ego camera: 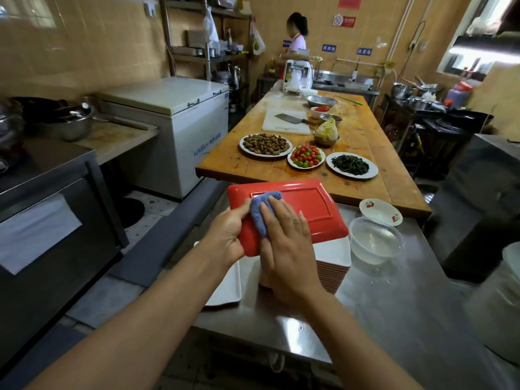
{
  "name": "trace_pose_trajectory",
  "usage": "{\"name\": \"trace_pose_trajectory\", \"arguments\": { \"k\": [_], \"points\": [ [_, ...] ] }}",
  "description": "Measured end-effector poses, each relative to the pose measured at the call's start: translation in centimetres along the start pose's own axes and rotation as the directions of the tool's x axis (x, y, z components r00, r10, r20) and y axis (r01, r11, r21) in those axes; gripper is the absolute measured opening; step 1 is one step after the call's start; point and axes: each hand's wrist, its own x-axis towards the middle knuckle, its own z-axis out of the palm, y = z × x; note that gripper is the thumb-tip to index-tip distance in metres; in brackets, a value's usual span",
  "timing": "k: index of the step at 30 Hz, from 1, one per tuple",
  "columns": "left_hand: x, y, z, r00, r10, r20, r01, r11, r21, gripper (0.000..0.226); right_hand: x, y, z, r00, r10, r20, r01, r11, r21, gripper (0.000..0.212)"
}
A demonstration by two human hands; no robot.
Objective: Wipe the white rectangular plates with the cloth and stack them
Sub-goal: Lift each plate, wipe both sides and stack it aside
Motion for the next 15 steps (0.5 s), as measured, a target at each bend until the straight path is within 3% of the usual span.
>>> {"name": "trace_pose_trajectory", "arguments": {
  "k": [4,6,8,13,15],
  "points": [
    [0.1,-0.1,-1.0,0.998,0.026,-0.063,-0.028,0.999,-0.025,0.011,2.0,1.6,-0.2,0.997,-0.002,0.077,0.01,0.995,-0.099,0.064],
    [0.2,0.3,-1.9,0.996,0.031,-0.083,-0.034,0.999,-0.034,0.006,2.2,2.8,-0.2,0.998,0.032,0.045,-0.029,0.996,-0.079,0.06],
    [0.3,0.8,-3.1,0.993,0.031,-0.111,-0.035,0.999,-0.034,0.017,2.1,4.2,-0.1,0.996,0.082,-0.02,-0.083,0.996,-0.042,0.058],
    [0.4,1.4,-5.8,0.984,-0.014,-0.179,0.007,0.999,-0.04,0.032,1.6,5.4,1.1,0.973,0.227,-0.049,-0.21,0.95,0.23,0.052],
    [0.2,1.7,-6.9,0.978,-0.028,-0.205,0.015,0.998,-0.065,0.036,1.4,5.5,1.9,0.953,0.299,-0.05,-0.266,0.905,0.333,0.032]
  ]
}}
